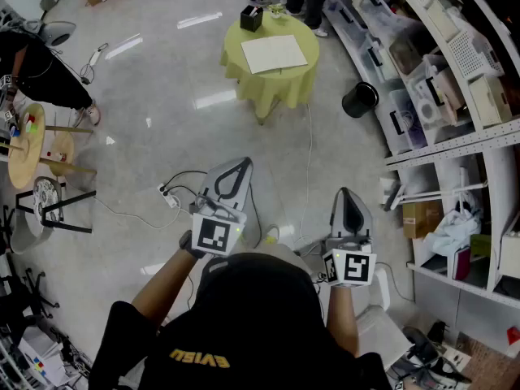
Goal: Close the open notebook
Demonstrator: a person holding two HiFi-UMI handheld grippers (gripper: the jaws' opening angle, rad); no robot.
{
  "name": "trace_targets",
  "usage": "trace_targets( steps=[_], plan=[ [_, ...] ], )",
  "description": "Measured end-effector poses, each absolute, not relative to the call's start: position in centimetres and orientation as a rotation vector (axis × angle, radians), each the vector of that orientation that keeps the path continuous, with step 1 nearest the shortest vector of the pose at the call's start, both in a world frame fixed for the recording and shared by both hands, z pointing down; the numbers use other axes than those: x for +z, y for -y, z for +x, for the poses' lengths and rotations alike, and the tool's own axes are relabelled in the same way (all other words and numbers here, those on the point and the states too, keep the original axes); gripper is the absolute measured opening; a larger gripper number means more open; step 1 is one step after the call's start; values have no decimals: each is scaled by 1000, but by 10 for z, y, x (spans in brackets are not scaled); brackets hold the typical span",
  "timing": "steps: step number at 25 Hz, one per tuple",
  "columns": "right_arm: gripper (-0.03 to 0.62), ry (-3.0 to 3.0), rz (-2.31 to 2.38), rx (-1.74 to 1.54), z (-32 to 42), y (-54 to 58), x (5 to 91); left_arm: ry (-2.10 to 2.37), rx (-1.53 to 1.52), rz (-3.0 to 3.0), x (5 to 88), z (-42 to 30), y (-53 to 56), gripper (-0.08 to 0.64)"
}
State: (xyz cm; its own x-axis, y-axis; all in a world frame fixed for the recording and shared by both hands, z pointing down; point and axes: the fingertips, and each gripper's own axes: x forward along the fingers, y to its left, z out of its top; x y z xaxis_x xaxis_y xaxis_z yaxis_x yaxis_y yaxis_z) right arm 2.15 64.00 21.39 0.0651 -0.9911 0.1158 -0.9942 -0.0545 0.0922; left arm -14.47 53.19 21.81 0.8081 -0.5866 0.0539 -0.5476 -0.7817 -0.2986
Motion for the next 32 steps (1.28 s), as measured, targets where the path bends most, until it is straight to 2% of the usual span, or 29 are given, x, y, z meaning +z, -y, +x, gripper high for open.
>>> trace_targets(
  steps=[4, 10, 19, 26, 29, 32],
  plan=[
    [-2, 2065, 2191, 36, 26, -644, 209, -1083, -53, -2902, 207, -162, -519, 6],
    [-2, 2060, 2244, 67, 62, -650, 209, -1162, -129, -2866, 201, -160, -509, 6],
    [2, 2121, 2191, 48, 58, -629, 208, -1122, -133, -2881, 194, -143, -510, 6],
    [135, 2150, 2167, 44, 57, -624, 205, -1120, -158, -2880, 197, -144, -508, 6],
    [153, 2131, 2164, 16, 58, -624, 202, -1129, -143, -2872, 194, -146, -506, 6],
    [200, 2111, 2161, -27, 57, -625, 198, -1137, -156, -2876, 194, -146, -505, 6]
  ],
)
